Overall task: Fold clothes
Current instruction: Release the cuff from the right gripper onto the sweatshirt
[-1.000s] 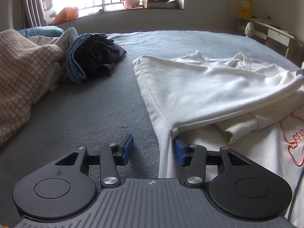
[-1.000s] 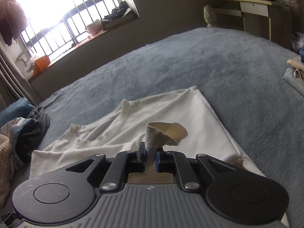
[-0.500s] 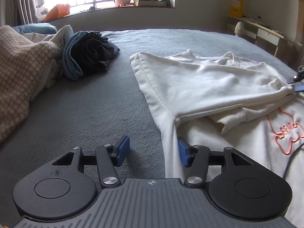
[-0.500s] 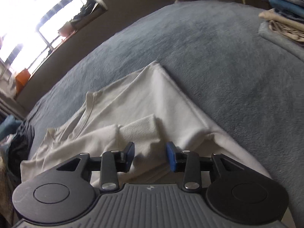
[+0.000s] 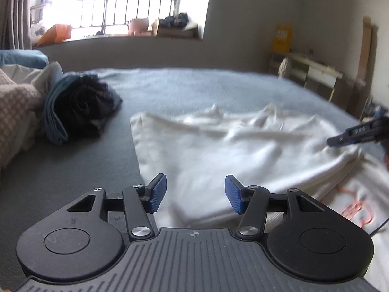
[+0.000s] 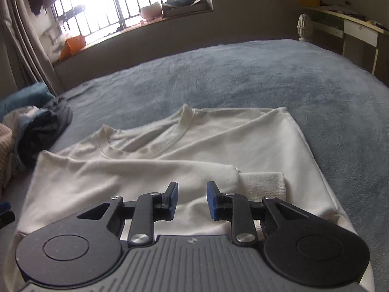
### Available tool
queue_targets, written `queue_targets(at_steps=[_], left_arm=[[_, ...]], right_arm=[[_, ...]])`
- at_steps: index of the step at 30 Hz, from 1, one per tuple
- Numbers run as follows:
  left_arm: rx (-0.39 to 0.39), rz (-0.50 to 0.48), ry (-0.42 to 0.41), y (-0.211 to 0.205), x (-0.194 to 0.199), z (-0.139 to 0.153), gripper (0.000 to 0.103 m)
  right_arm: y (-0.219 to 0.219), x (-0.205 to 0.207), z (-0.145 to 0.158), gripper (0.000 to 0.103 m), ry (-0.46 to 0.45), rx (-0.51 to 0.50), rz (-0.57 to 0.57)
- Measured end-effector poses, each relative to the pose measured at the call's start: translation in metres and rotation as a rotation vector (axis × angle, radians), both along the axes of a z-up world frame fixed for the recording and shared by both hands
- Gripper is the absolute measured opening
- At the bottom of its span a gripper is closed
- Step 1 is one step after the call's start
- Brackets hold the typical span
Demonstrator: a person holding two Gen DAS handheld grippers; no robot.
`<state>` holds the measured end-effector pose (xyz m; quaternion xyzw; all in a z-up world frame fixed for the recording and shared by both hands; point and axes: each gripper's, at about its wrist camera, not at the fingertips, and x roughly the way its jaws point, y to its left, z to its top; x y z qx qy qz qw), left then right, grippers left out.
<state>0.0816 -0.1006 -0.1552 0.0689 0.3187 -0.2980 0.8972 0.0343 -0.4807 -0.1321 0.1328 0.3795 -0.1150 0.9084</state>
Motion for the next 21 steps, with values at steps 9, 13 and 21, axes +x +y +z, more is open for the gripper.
queue_targets(at_steps=[9,13,21], left_arm=[[-0.161,-0.053,-0.016,0.024,0.021,0.028,0.055],[-0.159,-0.046,0.073,0.0,0.074,0.013,0.054],[-0.213,0.003,0.126,-0.013,0.135,-0.006,0.047]], right_arm=[[-0.002,-0.002,-0.029,0.021,0.075,-0.051,-0.003],[-0.003,-0.003,-0.029,0.021,0.057,-0.034,-0.03],[-0.002,-0.008,-0.031,0.022,0.038,-0.041,-0.029]])
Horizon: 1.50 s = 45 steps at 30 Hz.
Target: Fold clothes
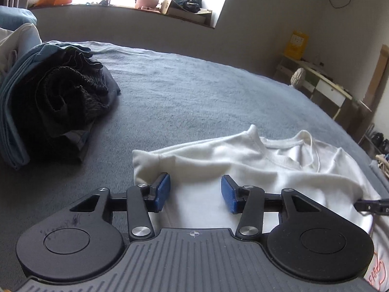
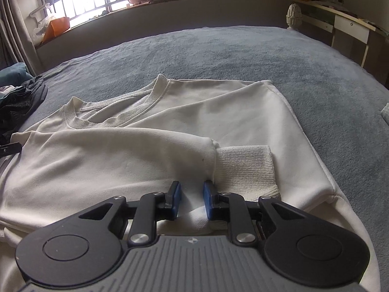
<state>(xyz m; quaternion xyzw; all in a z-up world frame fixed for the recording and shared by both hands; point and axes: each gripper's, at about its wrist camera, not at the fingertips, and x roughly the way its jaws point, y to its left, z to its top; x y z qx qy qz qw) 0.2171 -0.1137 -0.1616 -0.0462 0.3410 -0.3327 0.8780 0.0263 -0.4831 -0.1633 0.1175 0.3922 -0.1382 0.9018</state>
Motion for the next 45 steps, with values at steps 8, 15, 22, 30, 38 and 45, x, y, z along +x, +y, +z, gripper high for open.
queue_targets(at_steps=[8,15,22,30,38,45], left_arm=[[-0.006,0.014,-0.031,-0.009,0.006,-0.003,0.052],[0.051,0.071,-0.142,-0.011,-0.011,0.019,0.06],[0.127,0.016,-0.238,-0.003,-0.063,0.053,0.064],[0.224,-0.032,-0.213,0.011,-0.121,0.067,0.065],[0.187,0.014,-0.044,0.037,-0.169,0.092,0.067],[0.153,0.105,0.004,0.102,-0.216,0.127,0.067]], right_arm=[[-0.001,-0.001,-0.003,0.022,-0.021,0.0,0.017],[-0.005,-0.006,-0.006,0.022,-0.052,0.027,0.01],[-0.015,-0.008,-0.006,0.023,-0.071,0.092,0.015],[-0.065,-0.026,0.022,0.036,-0.112,0.417,-0.15],[-0.1,-0.163,0.096,0.041,-0.249,0.459,-0.319],[-0.102,-0.275,0.109,0.042,-0.286,0.611,-0.418]])
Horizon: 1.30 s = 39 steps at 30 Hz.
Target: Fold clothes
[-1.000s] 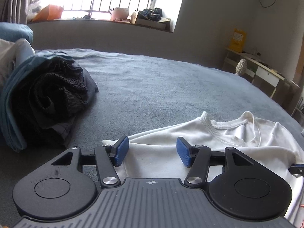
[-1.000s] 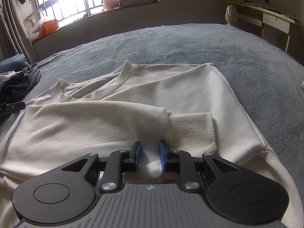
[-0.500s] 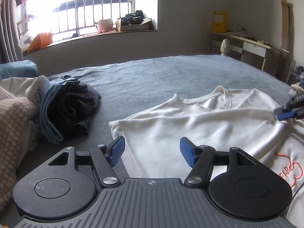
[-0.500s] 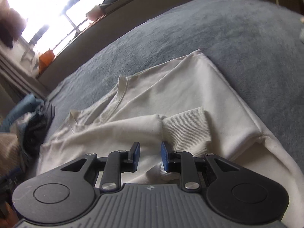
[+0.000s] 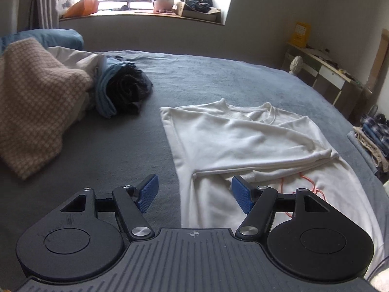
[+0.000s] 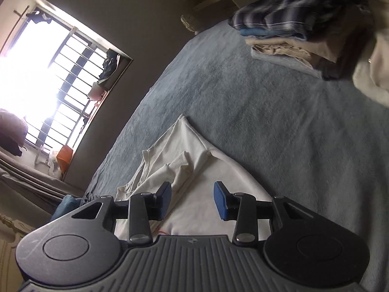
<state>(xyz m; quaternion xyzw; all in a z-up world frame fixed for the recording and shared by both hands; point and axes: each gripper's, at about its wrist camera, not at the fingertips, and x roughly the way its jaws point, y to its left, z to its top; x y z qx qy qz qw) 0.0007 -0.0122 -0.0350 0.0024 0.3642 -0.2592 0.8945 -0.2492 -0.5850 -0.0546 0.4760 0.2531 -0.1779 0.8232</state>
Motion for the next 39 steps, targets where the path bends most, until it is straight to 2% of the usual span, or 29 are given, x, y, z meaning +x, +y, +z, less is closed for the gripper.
queue_targets(at_steps=[3,6,11,16,20,23,30,32,35,37,39], left_arm=[[0.01,0.046,0.008,0.024,-0.02,0.011,0.07],[0.0,0.048,0.058,0.033,-0.039,0.003,0.071],[-0.004,0.012,0.137,0.016,-0.058,-0.032,0.071],[0.043,-0.002,0.206,-0.004,-0.063,-0.071,0.07],[-0.043,0.025,0.306,0.009,-0.069,-0.094,0.066],[-0.084,0.0,0.393,0.017,-0.082,-0.111,0.057],[-0.21,-0.066,0.475,0.037,-0.108,-0.127,0.056],[-0.235,-0.034,0.476,0.039,-0.107,-0.127,0.05],[-0.241,-0.002,0.471,0.037,-0.105,-0.126,0.035],[-0.225,0.007,0.472,0.034,-0.106,-0.123,0.017],[-0.222,0.024,0.476,0.035,-0.11,-0.117,0.005]], right_arm=[[0.01,-0.016,-0.009,0.044,-0.009,0.052,0.001],[0.024,-0.024,-0.023,0.045,-0.012,0.095,0.022],[0.052,-0.022,-0.051,0.045,0.01,0.172,0.052],[0.08,-0.017,-0.06,0.045,0.035,0.137,0.086],[0.092,-0.013,-0.071,0.045,0.064,0.14,0.108],[0.098,-0.007,-0.082,0.045,0.112,0.123,0.125],[0.104,-0.002,-0.102,0.045,0.16,0.152,0.138],[0.104,-0.002,-0.106,0.045,0.169,0.157,0.14],[0.106,-0.002,-0.109,0.045,0.181,0.163,0.142],[0.107,-0.003,-0.109,0.045,0.182,0.162,0.143],[0.106,-0.005,-0.11,0.045,0.181,0.165,0.139]])
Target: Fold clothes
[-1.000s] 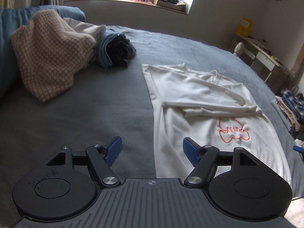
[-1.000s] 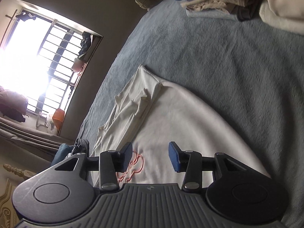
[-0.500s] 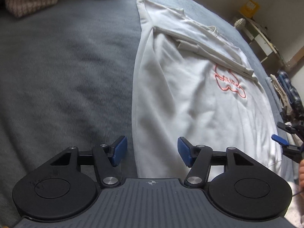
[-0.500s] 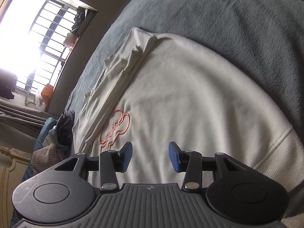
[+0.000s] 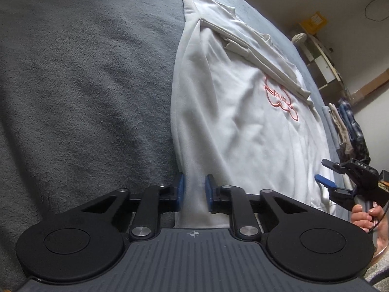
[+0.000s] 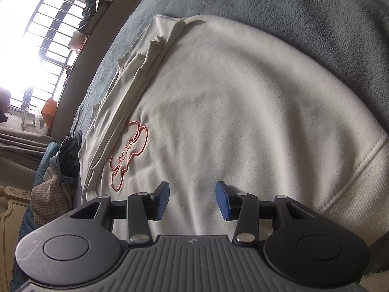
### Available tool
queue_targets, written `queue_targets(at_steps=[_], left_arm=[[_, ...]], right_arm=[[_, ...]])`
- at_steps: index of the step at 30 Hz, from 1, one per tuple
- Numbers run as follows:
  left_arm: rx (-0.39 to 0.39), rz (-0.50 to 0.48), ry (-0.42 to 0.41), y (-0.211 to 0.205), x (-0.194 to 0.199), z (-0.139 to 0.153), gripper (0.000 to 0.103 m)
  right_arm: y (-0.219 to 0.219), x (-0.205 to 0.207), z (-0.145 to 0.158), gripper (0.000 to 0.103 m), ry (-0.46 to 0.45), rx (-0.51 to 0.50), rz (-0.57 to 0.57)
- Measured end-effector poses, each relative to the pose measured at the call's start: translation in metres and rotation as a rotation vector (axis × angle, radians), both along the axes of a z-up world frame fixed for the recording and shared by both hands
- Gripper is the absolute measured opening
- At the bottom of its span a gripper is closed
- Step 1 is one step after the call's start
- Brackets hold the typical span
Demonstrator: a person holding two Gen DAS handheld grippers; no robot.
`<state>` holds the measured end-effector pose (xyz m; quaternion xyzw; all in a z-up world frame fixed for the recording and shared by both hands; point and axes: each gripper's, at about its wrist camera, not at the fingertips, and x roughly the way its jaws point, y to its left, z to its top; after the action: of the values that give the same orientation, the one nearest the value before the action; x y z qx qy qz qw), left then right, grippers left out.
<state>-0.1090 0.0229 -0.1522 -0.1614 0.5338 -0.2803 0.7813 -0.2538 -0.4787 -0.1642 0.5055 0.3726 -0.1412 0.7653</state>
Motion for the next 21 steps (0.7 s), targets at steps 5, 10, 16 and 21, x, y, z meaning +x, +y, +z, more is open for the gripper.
queue_targets(at_steps=[5,10,16,21], left_arm=[[0.032,0.03,-0.013,0.006,-0.006,0.02,0.001],[0.072,0.022,0.043,0.007,-0.004,0.008,0.001],[0.01,0.015,0.069,0.011,-0.005,0.001,0.012],[0.015,-0.014,0.057,0.008,-0.004,0.001,0.026]], right_arm=[[-0.003,-0.004,0.0,0.045,-0.005,0.009,-0.015],[-0.006,-0.004,-0.003,0.045,-0.008,0.03,-0.031],[-0.008,-0.007,-0.004,0.045,-0.013,0.042,-0.044],[-0.008,-0.006,-0.006,0.045,-0.012,0.049,-0.049]])
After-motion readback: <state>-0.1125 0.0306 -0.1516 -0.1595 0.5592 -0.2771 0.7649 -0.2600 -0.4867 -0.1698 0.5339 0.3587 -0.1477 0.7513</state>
